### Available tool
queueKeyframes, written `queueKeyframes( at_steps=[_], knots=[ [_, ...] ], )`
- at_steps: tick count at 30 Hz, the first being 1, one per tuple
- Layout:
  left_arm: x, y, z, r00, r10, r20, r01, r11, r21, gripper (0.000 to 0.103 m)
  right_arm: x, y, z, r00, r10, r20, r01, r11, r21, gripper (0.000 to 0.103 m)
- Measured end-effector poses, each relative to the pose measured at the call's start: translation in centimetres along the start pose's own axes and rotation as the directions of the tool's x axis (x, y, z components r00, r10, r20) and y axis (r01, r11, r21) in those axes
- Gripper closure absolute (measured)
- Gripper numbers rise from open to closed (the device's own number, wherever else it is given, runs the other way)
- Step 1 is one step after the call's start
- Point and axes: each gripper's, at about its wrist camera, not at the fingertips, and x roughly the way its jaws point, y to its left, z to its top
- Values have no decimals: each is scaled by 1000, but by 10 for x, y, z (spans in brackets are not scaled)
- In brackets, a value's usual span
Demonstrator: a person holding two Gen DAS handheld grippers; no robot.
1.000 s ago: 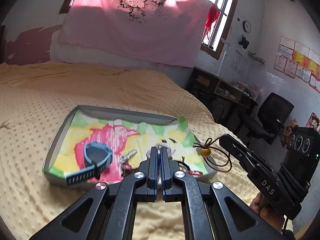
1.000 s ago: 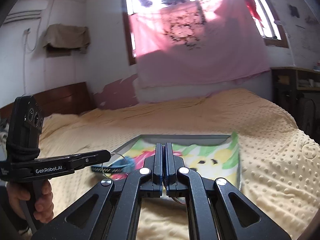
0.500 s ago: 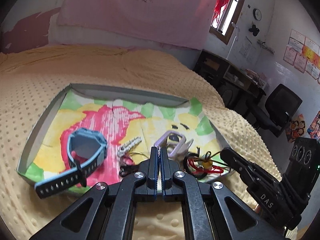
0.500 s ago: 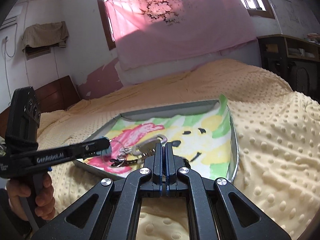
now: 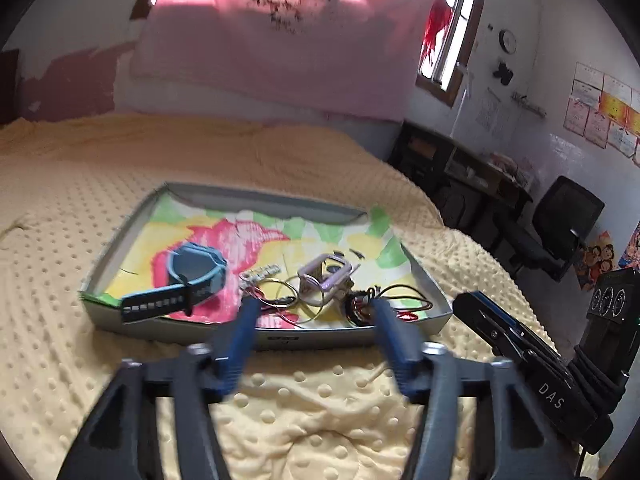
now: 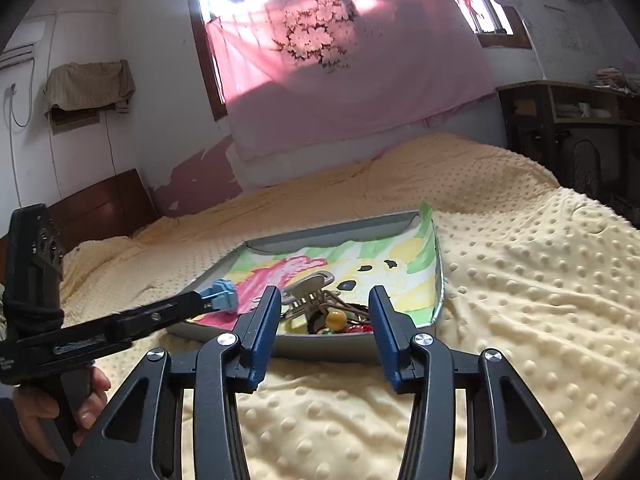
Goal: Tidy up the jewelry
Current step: 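Carry the wire rings and bead pendant into the tray and open both tools, then lift both open tools away from the tray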
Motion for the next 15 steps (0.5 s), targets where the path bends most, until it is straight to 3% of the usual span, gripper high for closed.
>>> queueKeyframes(
  at_steps=[2,7,9,12,15],
  knots=[
    [-22,-3,-2,998,19,52,-19,1000,12,29,-16,4,1,1000,-3,20,3,1000,2,61],
    [-76,-5,-5,988,60,141,-62,998,6,0,-74,19,3,991,-1,136,1,1000,1,28],
    [-99,-6,-8,979,75,190,-78,997,10,0,-93,28,5,986,-6,169,10,1000,-18,23],
    [-130,-10,-11,968,117,223,-125,992,24,0,-125,42,6,977,7,215,-1,1000,-28,1],
    [-164,-11,-17,957,129,261,-138,990,18,0,-153,53,7,969,21,247,-13,999,-33,1]
  ],
)
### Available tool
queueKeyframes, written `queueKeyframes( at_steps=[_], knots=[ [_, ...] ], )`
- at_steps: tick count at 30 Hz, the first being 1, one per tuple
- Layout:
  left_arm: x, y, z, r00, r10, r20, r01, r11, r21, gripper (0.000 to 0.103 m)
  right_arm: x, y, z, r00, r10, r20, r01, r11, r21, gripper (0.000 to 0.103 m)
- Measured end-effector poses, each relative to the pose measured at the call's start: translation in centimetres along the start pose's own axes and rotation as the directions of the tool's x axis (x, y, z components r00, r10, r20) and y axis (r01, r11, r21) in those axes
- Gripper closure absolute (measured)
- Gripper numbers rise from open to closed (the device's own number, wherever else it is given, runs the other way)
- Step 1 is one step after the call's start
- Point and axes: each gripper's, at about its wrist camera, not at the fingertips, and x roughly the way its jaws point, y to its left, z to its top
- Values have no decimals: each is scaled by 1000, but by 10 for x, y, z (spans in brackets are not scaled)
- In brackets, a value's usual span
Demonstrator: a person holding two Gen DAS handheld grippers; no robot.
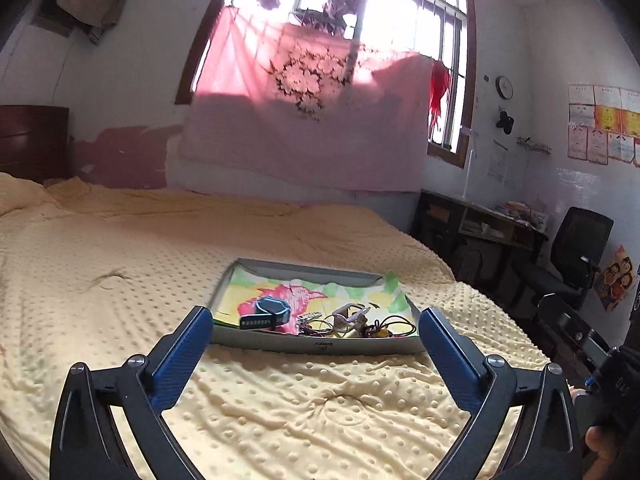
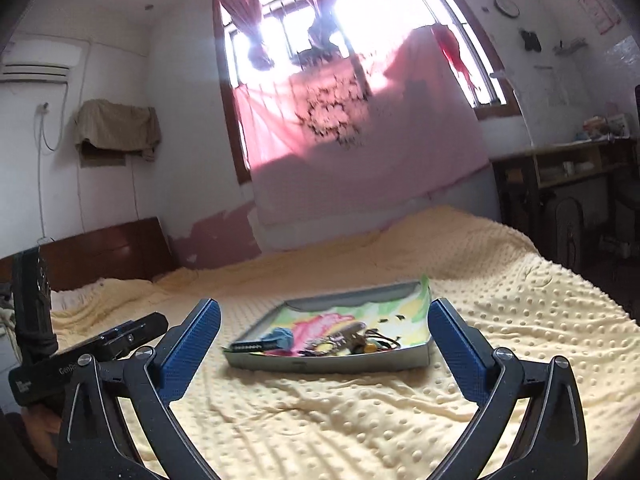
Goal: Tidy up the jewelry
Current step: 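Lift both open tools away from the tray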
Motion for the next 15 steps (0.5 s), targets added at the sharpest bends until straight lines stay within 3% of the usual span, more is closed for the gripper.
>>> queueKeyframes(
  at_steps=[8,15],
  knots=[
    [-74,13,-4,999,8,47,-8,1000,-5,0,-66,35,8,1000,26,6,-26,999,-32,1],
    [-114,21,-17,999,39,33,-39,999,17,0,-113,56,-6,1000,0,-14,0,999,-51,1]
  ],
)
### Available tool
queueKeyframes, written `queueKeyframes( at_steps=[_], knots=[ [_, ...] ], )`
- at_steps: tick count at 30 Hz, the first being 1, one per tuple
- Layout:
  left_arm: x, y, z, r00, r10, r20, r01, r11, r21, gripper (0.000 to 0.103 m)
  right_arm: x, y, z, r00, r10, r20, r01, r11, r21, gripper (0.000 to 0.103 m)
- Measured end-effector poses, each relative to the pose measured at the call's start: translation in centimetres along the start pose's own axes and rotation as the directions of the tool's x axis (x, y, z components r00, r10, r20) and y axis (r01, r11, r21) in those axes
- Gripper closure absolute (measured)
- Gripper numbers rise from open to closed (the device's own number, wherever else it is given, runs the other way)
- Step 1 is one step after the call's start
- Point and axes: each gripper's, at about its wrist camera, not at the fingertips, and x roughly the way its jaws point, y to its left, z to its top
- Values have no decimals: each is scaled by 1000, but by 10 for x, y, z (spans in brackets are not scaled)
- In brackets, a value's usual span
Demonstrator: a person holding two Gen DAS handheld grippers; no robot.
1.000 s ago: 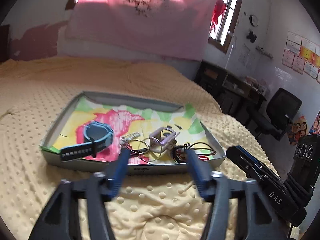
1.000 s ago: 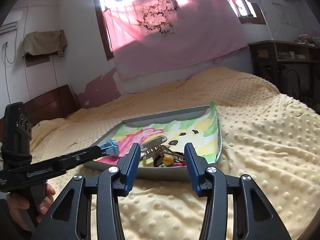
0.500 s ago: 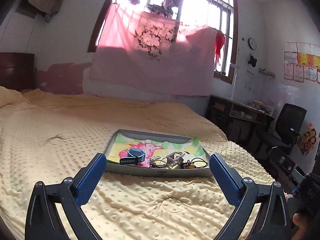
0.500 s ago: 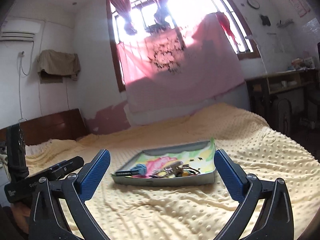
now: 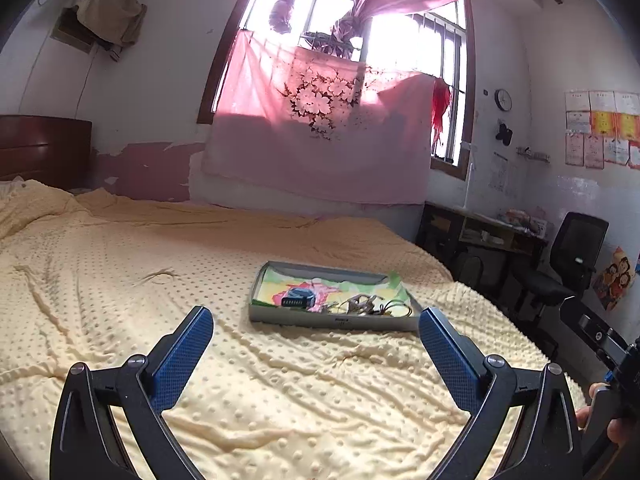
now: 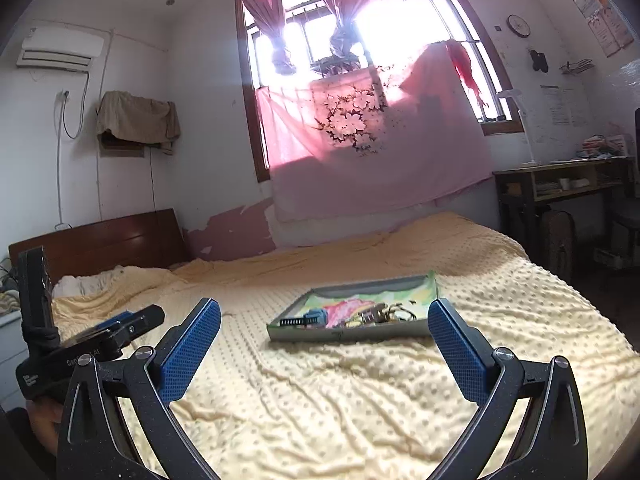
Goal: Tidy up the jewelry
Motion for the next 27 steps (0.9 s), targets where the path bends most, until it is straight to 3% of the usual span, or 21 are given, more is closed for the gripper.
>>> queueKeyframes(
  at_steps=[12,27],
  knots=[
    [-25,10,-50,997,59,-42,-57,997,48,0,-35,16,-48,994,-106,-39,105,994,-43,1],
    [-2,18,-66,992,108,-67,-102,991,84,0,-7,7,-69,984,-138,-111,136,990,-28,1]
  ],
)
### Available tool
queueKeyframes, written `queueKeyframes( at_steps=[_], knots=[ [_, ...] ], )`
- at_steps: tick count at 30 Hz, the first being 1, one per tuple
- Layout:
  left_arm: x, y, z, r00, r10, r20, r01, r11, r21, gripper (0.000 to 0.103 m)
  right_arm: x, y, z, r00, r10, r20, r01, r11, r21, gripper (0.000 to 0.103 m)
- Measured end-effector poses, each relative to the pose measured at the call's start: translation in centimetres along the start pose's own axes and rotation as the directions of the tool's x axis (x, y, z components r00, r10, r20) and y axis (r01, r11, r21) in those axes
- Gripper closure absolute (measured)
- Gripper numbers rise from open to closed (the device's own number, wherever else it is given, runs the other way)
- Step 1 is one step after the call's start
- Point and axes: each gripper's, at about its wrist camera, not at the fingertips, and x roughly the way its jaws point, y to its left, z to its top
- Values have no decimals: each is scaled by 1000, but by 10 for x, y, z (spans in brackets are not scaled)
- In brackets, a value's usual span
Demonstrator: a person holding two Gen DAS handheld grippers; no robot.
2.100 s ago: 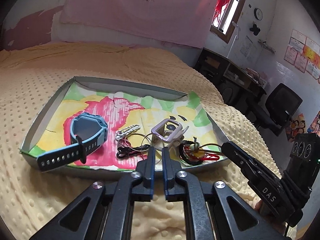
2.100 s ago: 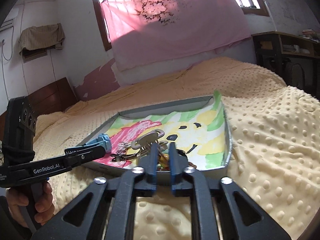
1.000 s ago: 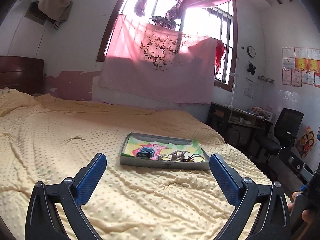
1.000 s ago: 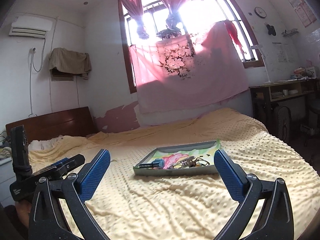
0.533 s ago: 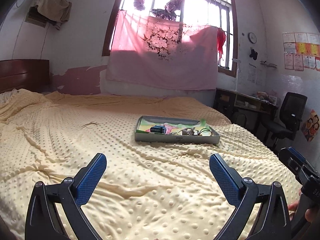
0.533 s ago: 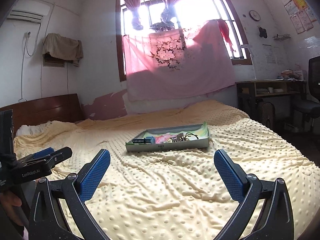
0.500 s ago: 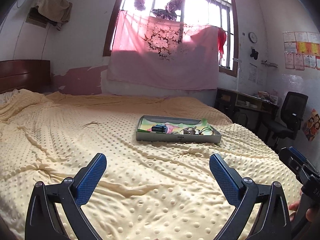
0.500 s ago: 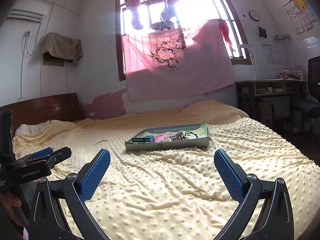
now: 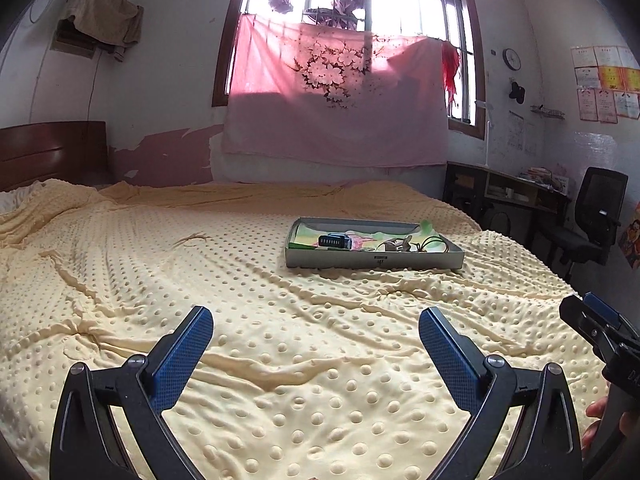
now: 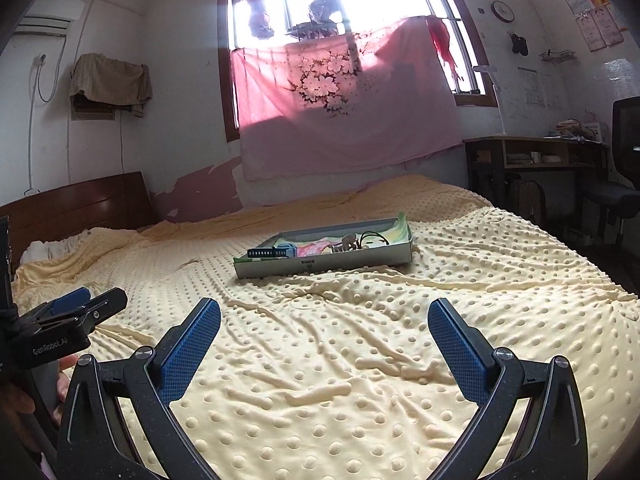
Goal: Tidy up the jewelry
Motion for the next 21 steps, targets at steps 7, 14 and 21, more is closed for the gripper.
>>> queueKeyframes(
  at_steps=[7,14,21],
  knots=[
    [5,-2,-9,1000,-8,-11,8,1000,-4,0,10,2,-9,999,-24,-30,23,1000,-18,1],
    [4,-6,-10,1000,-8,-17,8,1000,16,0,12,4,-10,999,-26,-40,25,999,-27,1],
    [4,-5,-10,1000,-15,-27,15,1000,13,0,12,3,-10,998,-36,-50,34,999,-30,1]
  ],
)
